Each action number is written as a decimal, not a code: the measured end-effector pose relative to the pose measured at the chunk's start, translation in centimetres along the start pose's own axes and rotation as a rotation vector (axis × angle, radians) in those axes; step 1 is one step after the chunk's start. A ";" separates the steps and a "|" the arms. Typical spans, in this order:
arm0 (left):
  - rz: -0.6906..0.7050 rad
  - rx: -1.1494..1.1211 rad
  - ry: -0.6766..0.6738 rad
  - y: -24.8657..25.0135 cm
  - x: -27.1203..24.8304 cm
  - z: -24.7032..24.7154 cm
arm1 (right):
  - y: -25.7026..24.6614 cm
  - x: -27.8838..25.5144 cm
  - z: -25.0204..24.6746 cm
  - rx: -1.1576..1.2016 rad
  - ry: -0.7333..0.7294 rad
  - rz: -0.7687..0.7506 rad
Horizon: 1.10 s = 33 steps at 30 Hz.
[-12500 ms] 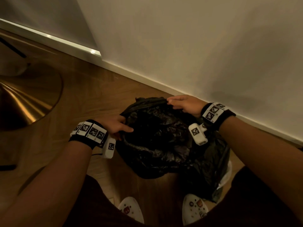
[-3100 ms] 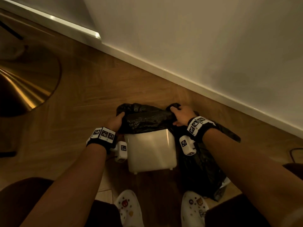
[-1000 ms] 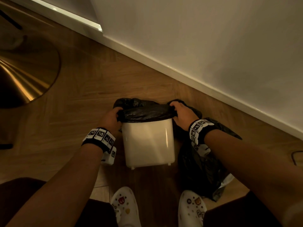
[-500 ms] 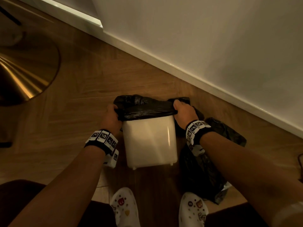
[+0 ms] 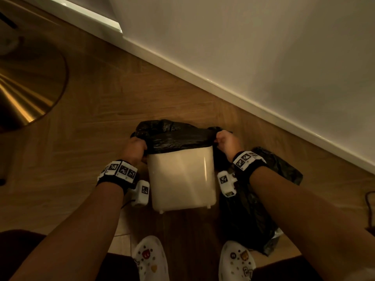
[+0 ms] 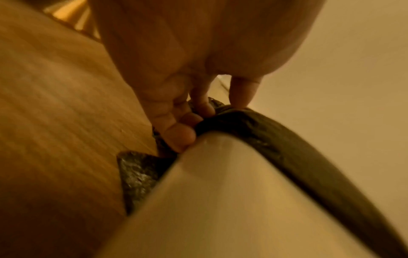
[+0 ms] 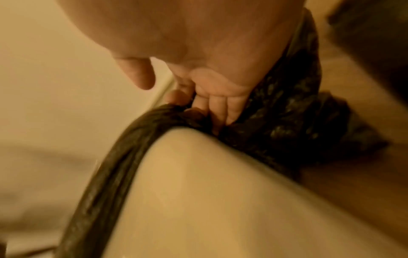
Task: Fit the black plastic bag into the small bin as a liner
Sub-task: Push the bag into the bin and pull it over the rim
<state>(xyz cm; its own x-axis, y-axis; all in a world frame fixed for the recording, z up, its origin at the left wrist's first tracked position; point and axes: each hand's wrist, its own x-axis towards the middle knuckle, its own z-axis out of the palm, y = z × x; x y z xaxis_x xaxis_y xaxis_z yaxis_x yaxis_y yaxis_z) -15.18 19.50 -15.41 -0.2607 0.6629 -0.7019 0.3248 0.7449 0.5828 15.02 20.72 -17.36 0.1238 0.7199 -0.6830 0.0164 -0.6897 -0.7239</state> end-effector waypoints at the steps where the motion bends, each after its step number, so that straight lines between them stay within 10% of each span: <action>1: -0.065 -0.162 -0.020 0.5 -0.4 0.1 | -0.1 0.3 0.3 0.135 0.047 0.086; 5: -0.214 -0.474 -0.027 1.2 -1.6 0.5 | -0.4 1.4 0.6 0.060 -0.002 0.173; 14: -0.307 -0.456 -0.231 0.5 -1.1 0.3 | -2.3 0.4 0.3 -0.336 -0.098 0.250; 20: -0.338 -0.427 -0.257 0.1 -2.2 -0.2 | -2.1 -0.4 0.1 -0.087 -0.133 0.364; 33: -0.344 -0.340 -0.144 0.1 -1.6 -0.4 | -2.5 -0.5 0.9 -0.289 -0.197 0.377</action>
<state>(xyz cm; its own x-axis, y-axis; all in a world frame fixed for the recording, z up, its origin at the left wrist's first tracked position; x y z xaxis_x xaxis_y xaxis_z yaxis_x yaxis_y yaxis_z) -15.07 18.49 -14.06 -0.1652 0.3753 -0.9121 -0.0786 0.9168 0.3915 14.04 22.16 -15.24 -0.0150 0.3985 -0.9171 0.2836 -0.8778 -0.3861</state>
